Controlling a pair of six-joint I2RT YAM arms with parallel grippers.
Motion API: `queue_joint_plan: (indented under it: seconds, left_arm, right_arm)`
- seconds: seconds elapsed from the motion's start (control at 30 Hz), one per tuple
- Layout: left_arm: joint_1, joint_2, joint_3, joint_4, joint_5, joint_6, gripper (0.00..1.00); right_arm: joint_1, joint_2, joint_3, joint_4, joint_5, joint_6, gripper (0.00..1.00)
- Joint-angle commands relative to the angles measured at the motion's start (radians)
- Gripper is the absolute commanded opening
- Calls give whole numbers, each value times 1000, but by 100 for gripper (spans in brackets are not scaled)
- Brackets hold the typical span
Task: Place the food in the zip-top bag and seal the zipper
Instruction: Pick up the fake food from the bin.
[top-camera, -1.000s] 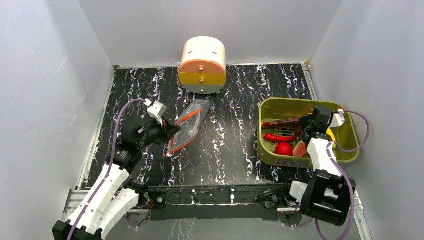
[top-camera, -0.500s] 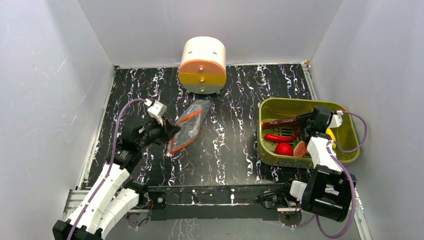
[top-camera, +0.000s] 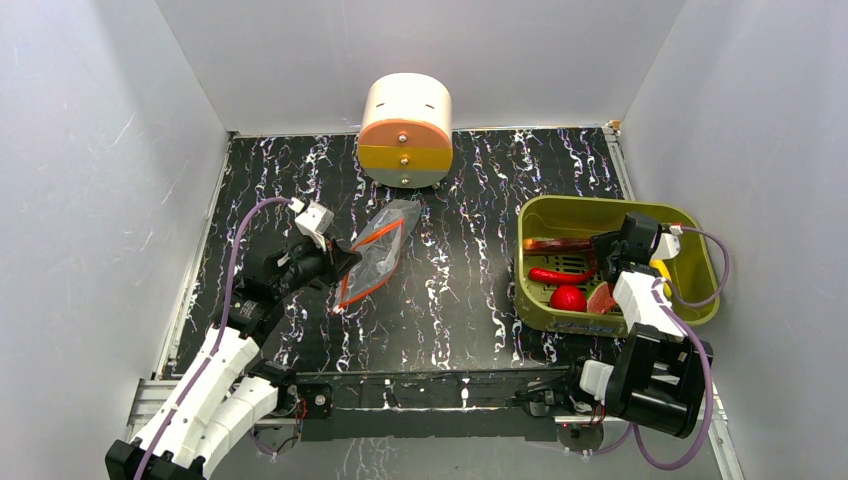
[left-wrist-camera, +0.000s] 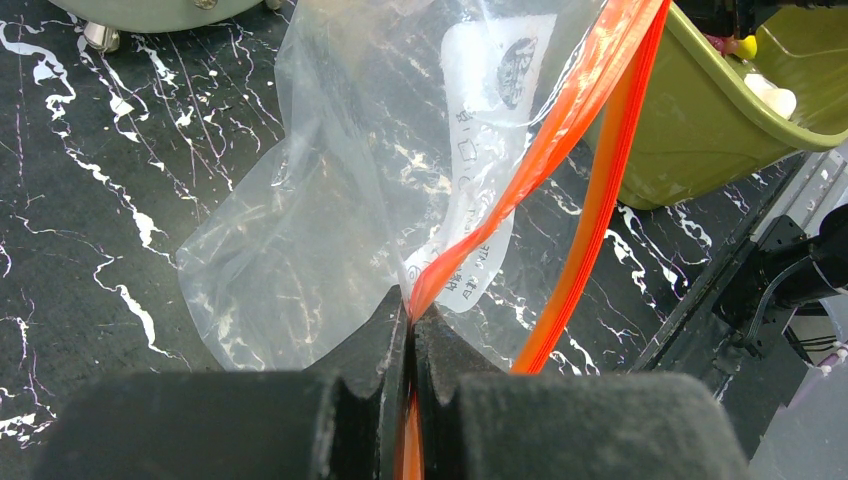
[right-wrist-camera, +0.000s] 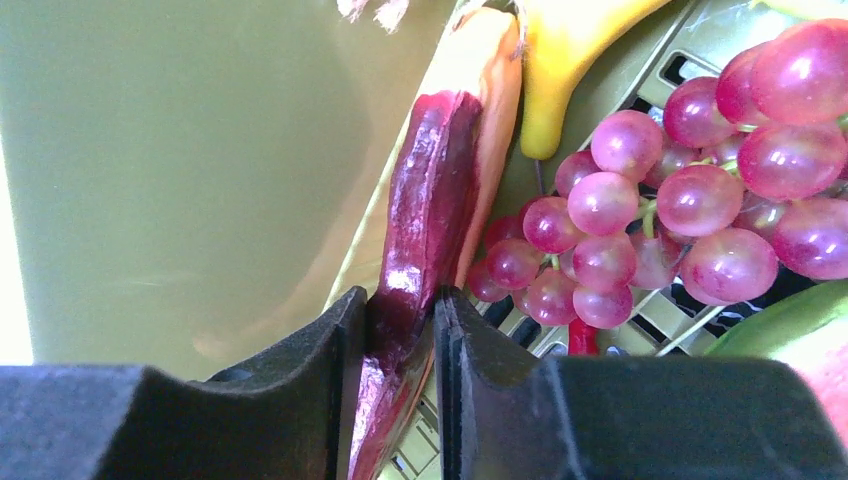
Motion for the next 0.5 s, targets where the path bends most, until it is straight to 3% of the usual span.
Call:
queue_joint_plan:
  seconds: [0.0,0.27,0.47]
  left_arm:
    - [5,-4,10,1,9,3,0]
    - [5,-4,11,2,9,2,0]
    - [4,-8,12,-3,4,1,0]
  right_arm:
    - [-1,-28,31,-6,44,-5,23]
    - [0,-157,44,-17,127,-54,2]
    - [-1,-209,100,-71,155,-83,0]
